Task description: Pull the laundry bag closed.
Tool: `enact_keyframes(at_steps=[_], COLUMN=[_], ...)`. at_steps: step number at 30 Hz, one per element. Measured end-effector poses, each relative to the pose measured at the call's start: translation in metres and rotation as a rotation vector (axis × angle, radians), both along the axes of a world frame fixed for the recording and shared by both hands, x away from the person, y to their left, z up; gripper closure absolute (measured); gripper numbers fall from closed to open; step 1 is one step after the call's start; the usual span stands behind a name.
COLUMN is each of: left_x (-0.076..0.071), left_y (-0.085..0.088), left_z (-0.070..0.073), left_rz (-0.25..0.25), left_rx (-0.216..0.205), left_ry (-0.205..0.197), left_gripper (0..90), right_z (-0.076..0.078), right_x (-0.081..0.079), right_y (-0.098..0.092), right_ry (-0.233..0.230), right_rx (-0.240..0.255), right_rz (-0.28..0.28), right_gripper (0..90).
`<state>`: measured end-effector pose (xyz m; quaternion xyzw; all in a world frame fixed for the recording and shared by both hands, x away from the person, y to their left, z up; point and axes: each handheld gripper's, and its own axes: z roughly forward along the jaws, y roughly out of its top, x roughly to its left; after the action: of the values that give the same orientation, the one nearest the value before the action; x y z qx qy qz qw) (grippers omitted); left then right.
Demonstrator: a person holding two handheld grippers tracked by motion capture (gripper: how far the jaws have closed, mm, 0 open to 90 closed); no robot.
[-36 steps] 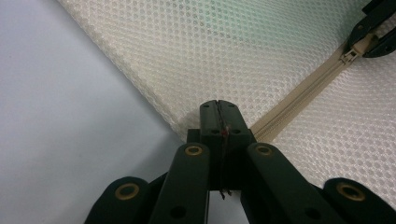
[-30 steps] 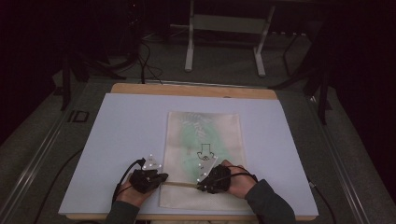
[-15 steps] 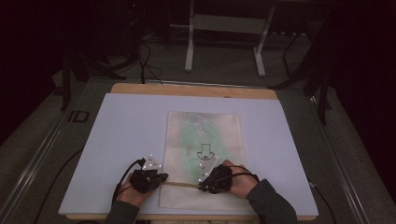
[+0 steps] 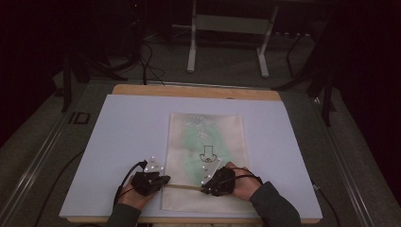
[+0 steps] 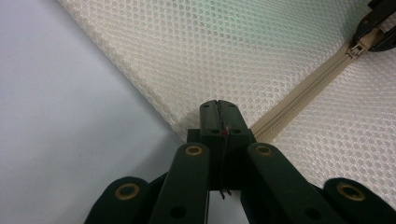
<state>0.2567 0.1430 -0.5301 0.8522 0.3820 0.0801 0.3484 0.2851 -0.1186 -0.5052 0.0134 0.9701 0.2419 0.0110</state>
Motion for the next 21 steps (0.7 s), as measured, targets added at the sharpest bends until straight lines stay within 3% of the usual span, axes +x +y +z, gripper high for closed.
enact_keyframes(at_steps=[21], left_x=[0.0], left_y=[0.0], left_z=[0.0], left_rz=[0.0], left_rx=[0.0], left_ry=[0.0], left_gripper=[89.3], right_z=[0.0], right_x=[-0.001], right_y=[-0.016], right_ry=[0.002], right_rx=[-0.017], right_rz=[-0.011], right_gripper=[82.4])
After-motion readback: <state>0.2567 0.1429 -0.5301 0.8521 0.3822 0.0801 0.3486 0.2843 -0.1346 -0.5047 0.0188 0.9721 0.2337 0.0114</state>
